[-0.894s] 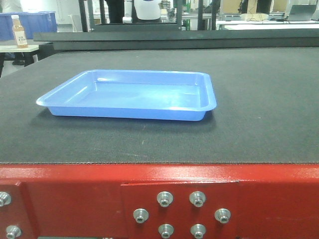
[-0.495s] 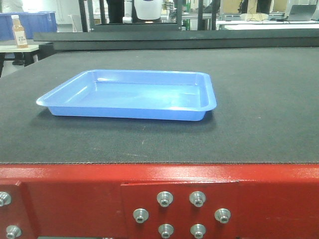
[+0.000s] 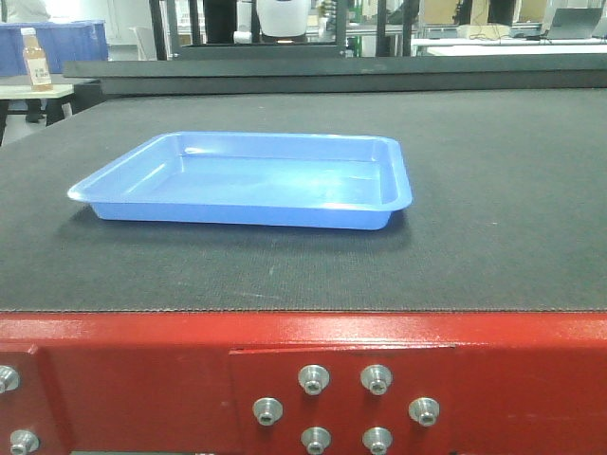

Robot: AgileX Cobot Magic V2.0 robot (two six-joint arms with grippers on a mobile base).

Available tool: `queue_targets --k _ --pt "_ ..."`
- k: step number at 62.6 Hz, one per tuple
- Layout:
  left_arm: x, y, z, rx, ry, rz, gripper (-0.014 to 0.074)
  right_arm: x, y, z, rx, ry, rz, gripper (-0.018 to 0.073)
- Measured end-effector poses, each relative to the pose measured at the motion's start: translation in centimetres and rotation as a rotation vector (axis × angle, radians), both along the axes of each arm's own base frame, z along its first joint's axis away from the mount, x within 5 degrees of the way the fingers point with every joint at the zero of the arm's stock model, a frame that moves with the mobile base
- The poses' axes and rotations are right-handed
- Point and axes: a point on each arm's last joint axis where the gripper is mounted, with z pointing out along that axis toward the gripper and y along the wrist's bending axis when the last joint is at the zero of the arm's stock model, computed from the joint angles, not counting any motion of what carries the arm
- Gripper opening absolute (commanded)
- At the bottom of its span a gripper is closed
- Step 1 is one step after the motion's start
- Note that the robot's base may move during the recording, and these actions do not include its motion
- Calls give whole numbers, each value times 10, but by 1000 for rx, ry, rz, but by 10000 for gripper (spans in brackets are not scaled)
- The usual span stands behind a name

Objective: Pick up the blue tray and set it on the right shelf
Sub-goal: 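Lower both grippers toward the near and far rims of the blue tray, then close both grippers on opposite rims of the blue tray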

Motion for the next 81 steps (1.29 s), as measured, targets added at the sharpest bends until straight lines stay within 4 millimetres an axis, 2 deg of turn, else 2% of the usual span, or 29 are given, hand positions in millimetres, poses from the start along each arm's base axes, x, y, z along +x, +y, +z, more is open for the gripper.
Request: queue_targets --k 8,12,15,20,22,26,32,42,50,58,64,69,73,81 --pt "-1 0 8 -7 -40 3 -48 -2 0 15 12 -73 -4 56" --pt "-5 0 28 40 -52 -2 -45 -7 0 38 11 -122 0 63" --pt "-10 0 52 84 -68 0 -27 -14 1 61 10 -167 6 103" --pt "-15 1 90 122 -68 4 66 -25 2 96 8 -214 16 270" --pt "-14 1 102 130 -43 3 135 -28 3 111 6 -223 20 363" --pt "-10 0 126 136 -10 1 263 -26 3 130 8 -208 25 492" --pt "3 0 154 135 45 -6 384 -12 3 148 10 -151 28 590" --pt "47 -4 180 120 191 -35 388 28 7 168 18 -17 92 590" --pt "84 -16 197 113 279 -112 388 63 22 191 15 80 215 590" --pt "129 -33 206 140 387 -181 388 109 54 211 -8 222 371 590" --pt "169 -43 201 158 498 -201 388 143 85 222 -34 321 471 590" --pt "198 -49 199 171 573 -208 388 176 106 218 -58 429 507 590" --pt "221 -54 194 176 630 -212 388 206 123 207 -82 551 524 590" --pt "267 -62 180 194 729 -216 388 260 144 191 -81 737 517 590"
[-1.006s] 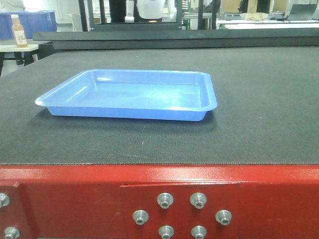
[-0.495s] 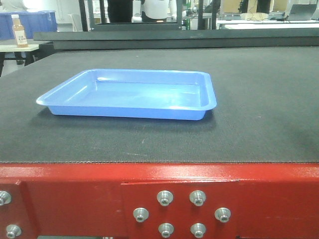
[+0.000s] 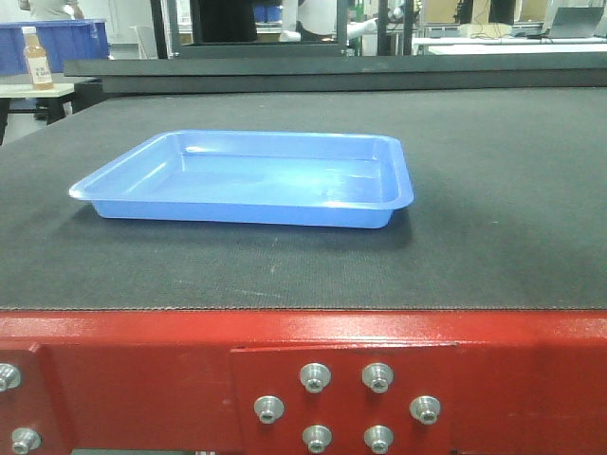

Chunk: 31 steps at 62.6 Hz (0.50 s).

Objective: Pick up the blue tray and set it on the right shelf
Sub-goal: 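Close both grippers on opposite rims of the blue tray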

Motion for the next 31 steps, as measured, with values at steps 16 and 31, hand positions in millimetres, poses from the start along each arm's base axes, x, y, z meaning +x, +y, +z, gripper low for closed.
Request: queue_targets --k 16,31 --pt "58 -10 -28 35 89 4 379 84 12 -55 -107 278 -171 590" --pt "98 -17 -72 34 182 31 379 128 25 -104 -149 400 -253 590"
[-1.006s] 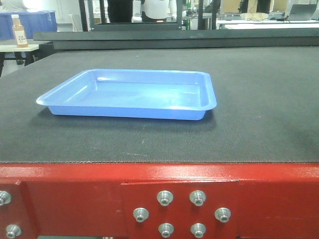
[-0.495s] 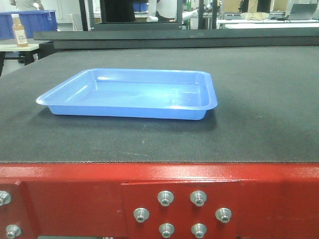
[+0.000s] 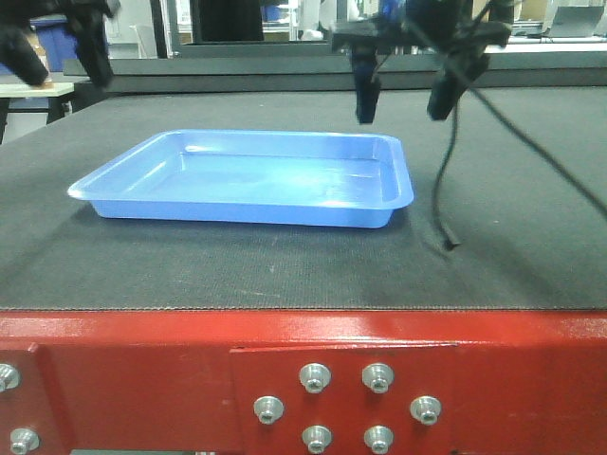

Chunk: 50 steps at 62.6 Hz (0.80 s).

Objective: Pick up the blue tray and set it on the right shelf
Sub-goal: 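Close both grippers on opposite rims of the blue tray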

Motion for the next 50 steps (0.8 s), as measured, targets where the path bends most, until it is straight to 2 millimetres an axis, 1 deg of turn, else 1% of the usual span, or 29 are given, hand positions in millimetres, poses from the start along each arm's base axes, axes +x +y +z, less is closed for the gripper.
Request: queue_targets --k 4,9,16,37,45,47,50 --pt "9 -2 -10 2 16 2 379 4 1 -8 3 10 -28 590" --pt "19 -4 -26 5 44 4 379 7 2 -11 17 7 -59 590" --pt "27 -6 -39 -3 70 6 379 10 2 -17 17 5 -80 590" --pt "41 -11 -73 -38 110 17 379 20 5 -46 2 43 -101 590" --pt "44 -12 -86 -37 134 19 379 22 6 -51 3 42 -100 588" --pt "45 -12 -88 -36 137 19 379 23 6 -52 2 40 -100 580" --pt "46 -12 -93 -34 148 19 379 23 6 -54 3 37 -99 540"
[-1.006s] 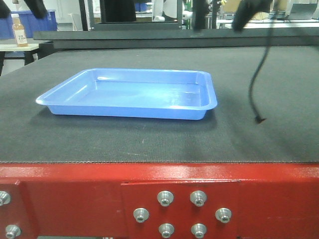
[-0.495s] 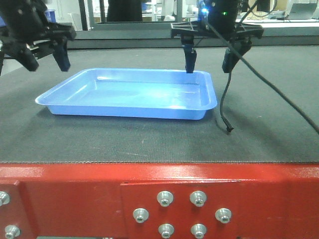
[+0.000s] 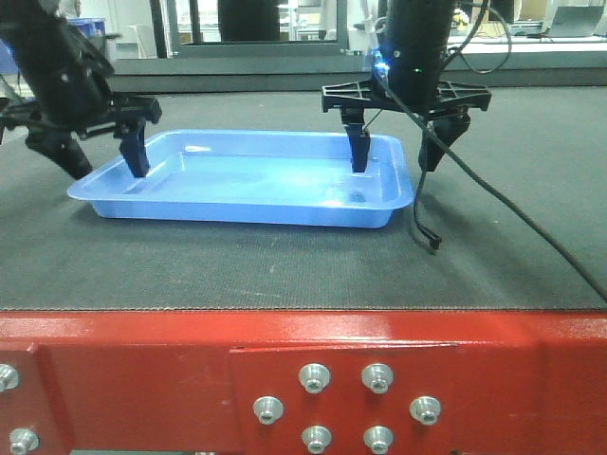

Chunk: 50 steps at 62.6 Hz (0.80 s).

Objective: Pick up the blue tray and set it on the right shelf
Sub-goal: 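Close both grippers on opposite rims of the blue tray, then lift the blue tray with both grippers above the table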

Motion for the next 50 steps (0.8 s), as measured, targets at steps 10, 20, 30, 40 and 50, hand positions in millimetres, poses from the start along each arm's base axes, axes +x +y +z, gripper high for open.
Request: queue_targets --k 10,20,30,40,50 --pt "2 0 -7 0 7 1 340 2 1 -9 -5 12 0 267" --pt "4 -1 -6 -6 -4 3 61 5 0 -16 -3 25 -14 64" --pt "6 -4 6 -28 14 5 -31 5 0 -13 3 19 -16 57" --pt "7 -6 35 -37 10 -6 -43 1 -3 7 4 -17 -21 57" --pt "-8 -4 82 -48 -7 -20 -43 -17 -11 60 18 -87 -20 57"
